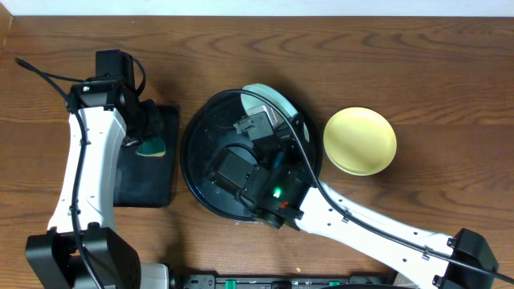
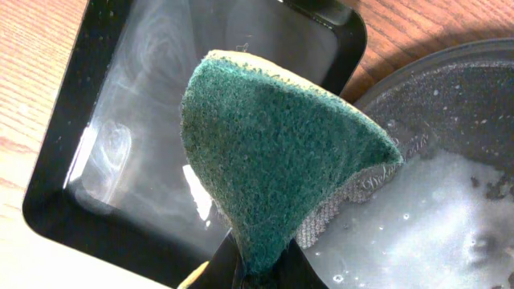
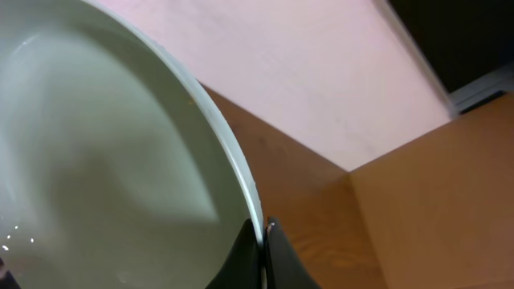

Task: Clean dirty plates on tray and stack at the side
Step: 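Lift the pale green plate with the right gripper onto the plate stack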

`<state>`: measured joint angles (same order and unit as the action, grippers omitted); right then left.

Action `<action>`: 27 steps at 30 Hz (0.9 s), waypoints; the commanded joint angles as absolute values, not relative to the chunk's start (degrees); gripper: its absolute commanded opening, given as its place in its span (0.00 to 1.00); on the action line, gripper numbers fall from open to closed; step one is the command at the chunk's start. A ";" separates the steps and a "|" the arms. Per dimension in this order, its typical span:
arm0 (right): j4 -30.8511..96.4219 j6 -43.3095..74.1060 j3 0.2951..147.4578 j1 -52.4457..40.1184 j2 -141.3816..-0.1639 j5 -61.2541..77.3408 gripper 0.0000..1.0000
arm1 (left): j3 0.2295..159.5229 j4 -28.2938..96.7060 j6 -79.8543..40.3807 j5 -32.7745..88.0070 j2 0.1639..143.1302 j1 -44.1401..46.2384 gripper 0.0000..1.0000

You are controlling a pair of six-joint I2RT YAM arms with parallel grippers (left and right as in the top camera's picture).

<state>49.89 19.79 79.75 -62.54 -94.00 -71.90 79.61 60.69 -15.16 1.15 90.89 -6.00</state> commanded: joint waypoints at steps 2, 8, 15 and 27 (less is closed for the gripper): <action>49.98 22.94 79.85 -59.40 -93.21 -55.83 0.01 | 79.94 60.55 -14.61 0.86 90.98 -6.20 0.08; 50.26 22.63 79.85 -46.89 -92.05 -24.27 0.01 | 79.94 60.16 -14.61 0.84 90.98 -6.20 0.07; 52.88 21.56 79.85 -27.77 -88.62 -3.79 0.01 | 79.94 59.40 -14.59 0.16 90.98 -6.22 0.07; 50.02 17.41 69.89 -1.15 -89.21 -2.68 0.01 | 79.92 58.94 -11.29 -3.07 91.05 -6.22 0.07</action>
<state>52.03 19.38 73.76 -4.45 -89.73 -4.67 79.59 59.31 -14.00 -1.72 90.89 -6.00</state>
